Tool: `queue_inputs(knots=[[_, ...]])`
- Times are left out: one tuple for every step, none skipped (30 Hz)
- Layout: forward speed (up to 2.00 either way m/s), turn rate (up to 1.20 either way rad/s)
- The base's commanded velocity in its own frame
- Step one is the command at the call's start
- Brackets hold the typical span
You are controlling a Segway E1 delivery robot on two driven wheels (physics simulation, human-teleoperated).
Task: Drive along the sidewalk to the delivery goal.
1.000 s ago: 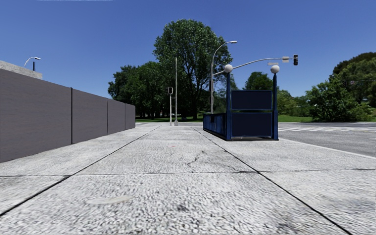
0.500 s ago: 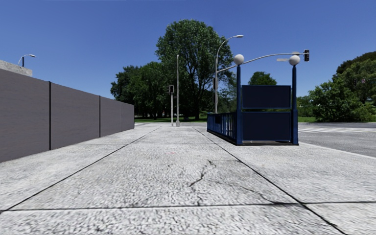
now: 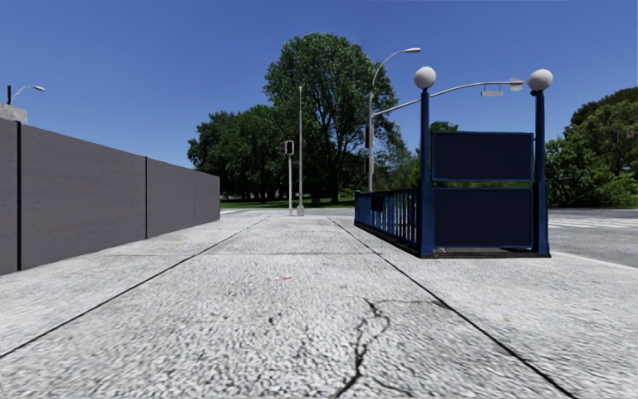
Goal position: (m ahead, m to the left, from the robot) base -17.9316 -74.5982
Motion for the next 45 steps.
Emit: queue_inputs(knots=[[1.98,0.0],[1.98,0.0],[1.98,0.0],[1.98,0.0],[1.98,0.0],[1.98,0.0],[1.98,0.0],[1.98,0.0],[1.98,0.0],[1.98,0.0],[1.98,0.0],[1.98,0.0],[1.98,0.0],[1.98,0.0],[1.98,0.0],[1.98,0.0],[1.98,0.0],[1.98,0.0],[1.98,0.0],[1.98,0.0],[1.98,0.0],[1.98,0.0],[1.98,0.0],[1.98,0.0],[1.98,0.0],[1.98,0.0],[1.98,0.0],[1.98,0.0],[1.98,0.0],[1.98,0.0],[1.98,0.0],[1.98,0.0],[1.98,0.0],[1.98,0.0],[1.98,0.0],[1.98,0.0],[1.98,0.0],[1.98,0.0],[1.98,0.0],[1.98,0.0],[1.98,0.0],[1.98,0.0],[1.98,0.0],[1.98,0.0],[1.98,0.0]])
